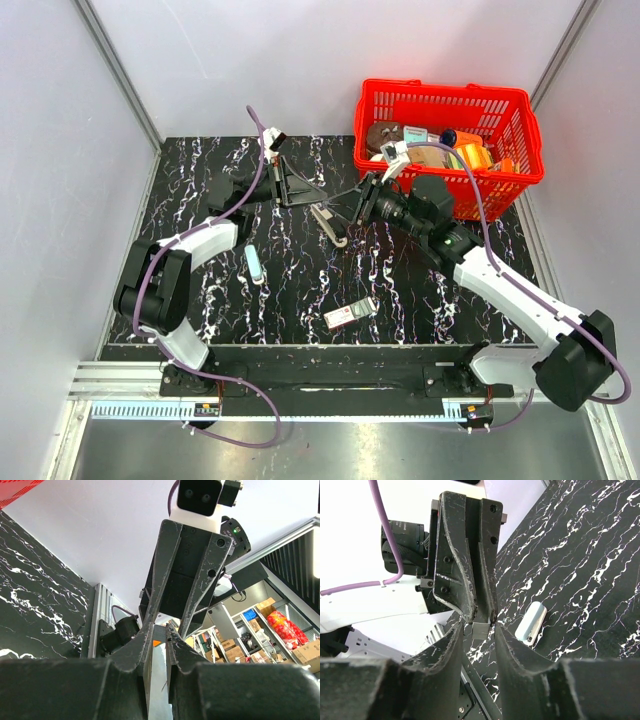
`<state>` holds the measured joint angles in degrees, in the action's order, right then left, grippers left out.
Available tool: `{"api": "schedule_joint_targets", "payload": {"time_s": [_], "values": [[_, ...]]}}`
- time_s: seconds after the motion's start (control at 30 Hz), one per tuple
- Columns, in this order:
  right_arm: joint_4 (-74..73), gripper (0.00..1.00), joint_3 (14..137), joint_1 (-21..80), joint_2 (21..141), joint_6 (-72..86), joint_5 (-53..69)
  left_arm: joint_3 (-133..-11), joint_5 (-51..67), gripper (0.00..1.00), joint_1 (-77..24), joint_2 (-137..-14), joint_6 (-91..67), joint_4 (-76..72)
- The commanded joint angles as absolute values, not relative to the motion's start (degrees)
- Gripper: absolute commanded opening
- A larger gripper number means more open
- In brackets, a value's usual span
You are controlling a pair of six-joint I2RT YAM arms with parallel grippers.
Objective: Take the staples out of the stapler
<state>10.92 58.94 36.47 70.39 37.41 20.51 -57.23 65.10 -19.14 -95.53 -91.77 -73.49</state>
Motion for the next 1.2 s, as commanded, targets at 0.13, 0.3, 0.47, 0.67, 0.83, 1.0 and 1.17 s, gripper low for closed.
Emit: {"api": "schedule_joint_targets", "payload": {"time_s": [0.13,0.3,0.47,0.67,0.83,1.0,1.17], "values": [[13.0,0.3,61.7,36.2,70.3,36.7,21.8,-58.1,63.6,0.12,-19.2,-94.0,-91.7,-88.6],[12.9,0.21,61.7,36.3,70.4,36.5,21.4,-57.8,63.6,0.12,-19.2,-94.0,-91.3,-88.7],[10.6,0.1,62.2,36.4,70.4,35.6,21.2,-58.1,64.3,0.2,-19.2,-93.4,-89.5,-86.8],[-3.5,0.02,62.1,36.3,67.5,31.5,18.5,-59.1,66.4,0.54,-16.4,-91.2,-81.0,-77.9],[-16.3,0.02,60.6,36.4,65.6,28.7,17.1,-59.8,69.2,0.78,-13.3,-90.6,-72.5,-69.1],[-26.5,0.02,57.8,36.3,65.0,26.9,15.5,-59.9,69.4,0.95,-12.2,-85.6,-43.2,-33.8],[-30.1,0.01,51.3,36.6,66.4,27.9,14.5,-65.9,56.4,0.97,-15.8,-82.8,-0.5,12.2]]}}
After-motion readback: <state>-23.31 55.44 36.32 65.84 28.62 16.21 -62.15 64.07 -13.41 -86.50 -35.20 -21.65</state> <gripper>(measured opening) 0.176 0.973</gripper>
